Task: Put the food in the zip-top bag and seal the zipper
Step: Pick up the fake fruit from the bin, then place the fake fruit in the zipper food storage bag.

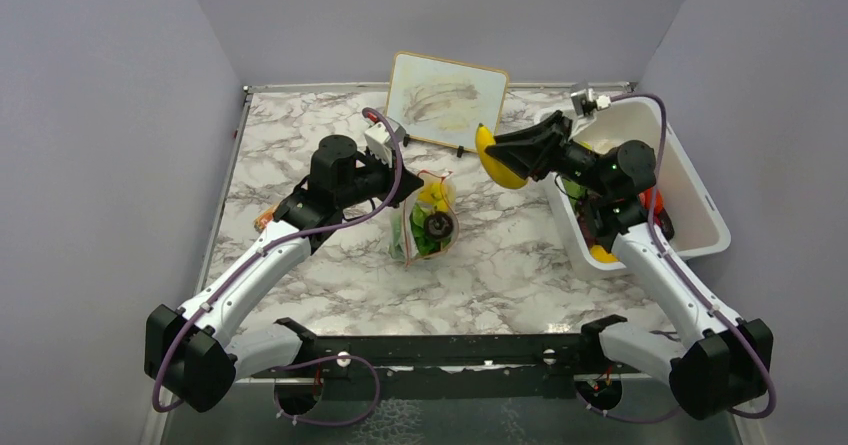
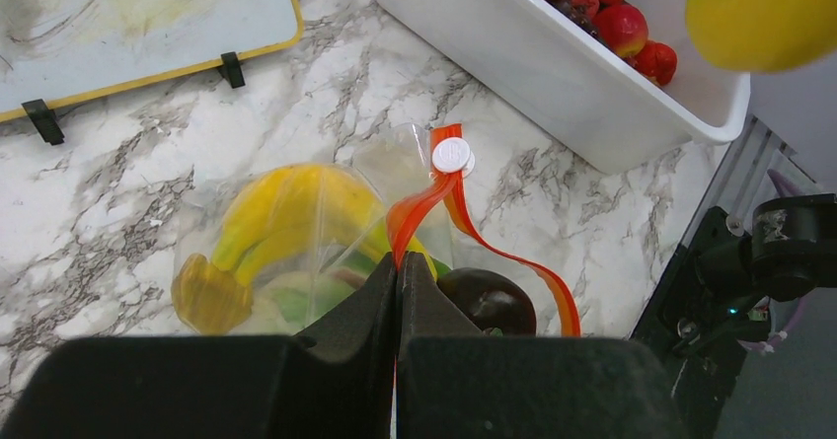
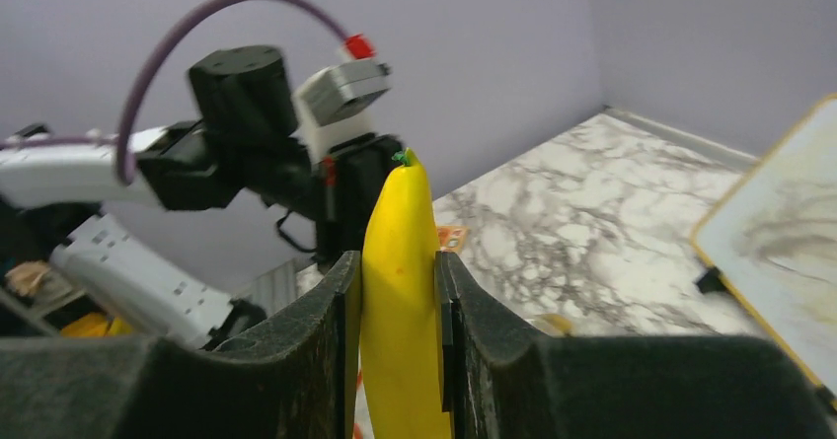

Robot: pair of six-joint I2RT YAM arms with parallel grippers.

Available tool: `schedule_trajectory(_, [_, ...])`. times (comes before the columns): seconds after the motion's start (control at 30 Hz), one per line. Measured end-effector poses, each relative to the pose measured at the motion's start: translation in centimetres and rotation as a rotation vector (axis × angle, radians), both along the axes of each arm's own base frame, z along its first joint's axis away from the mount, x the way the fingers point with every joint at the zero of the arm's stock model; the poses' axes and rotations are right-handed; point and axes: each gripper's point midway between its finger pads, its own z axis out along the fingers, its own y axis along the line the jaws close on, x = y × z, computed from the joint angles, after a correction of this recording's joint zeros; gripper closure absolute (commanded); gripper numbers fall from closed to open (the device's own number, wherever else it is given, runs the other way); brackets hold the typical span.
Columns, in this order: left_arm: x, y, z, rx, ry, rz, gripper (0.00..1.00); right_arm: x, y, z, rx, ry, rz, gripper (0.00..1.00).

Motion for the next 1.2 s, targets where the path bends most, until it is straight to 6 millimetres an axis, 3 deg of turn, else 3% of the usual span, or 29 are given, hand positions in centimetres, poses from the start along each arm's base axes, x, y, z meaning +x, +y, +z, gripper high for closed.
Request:
schedule_trajectory(0.27, [-0.4,-0.3,0.1,-0.028,0.036,-0.005,1.00,-7.5,5.2,-0.3,-0.006,-0.139,0.315,0.79])
schedule_trajectory(0.43, [-0.8,-0.5,0.2,-0.043,0.056,-0.023,1.00,-10.3,7.6,-0.8,-0.001,-0.218,0.463,0.81])
schedule_trajectory(0.67, [-1.6,-0.9,0.2,-0.061,0.084,-0.062,1.00,-13.4,11.7,-4.1,-0.050,-0.231,0.698,0.80])
schedule_trajectory(0.9, [-1.9,-1.1,0.3,-0.065,0.088,-0.082,1.00,-15.4,13.4,-5.4,-0.044,-0.318,0.806,0.80])
schedule_trajectory(1.2, [-2.3,-1.0,0.9,-0.056,0.089,-0.095,1.00,-15.0,14.5,-8.7,-0.049,-0.396,0.874,0.77])
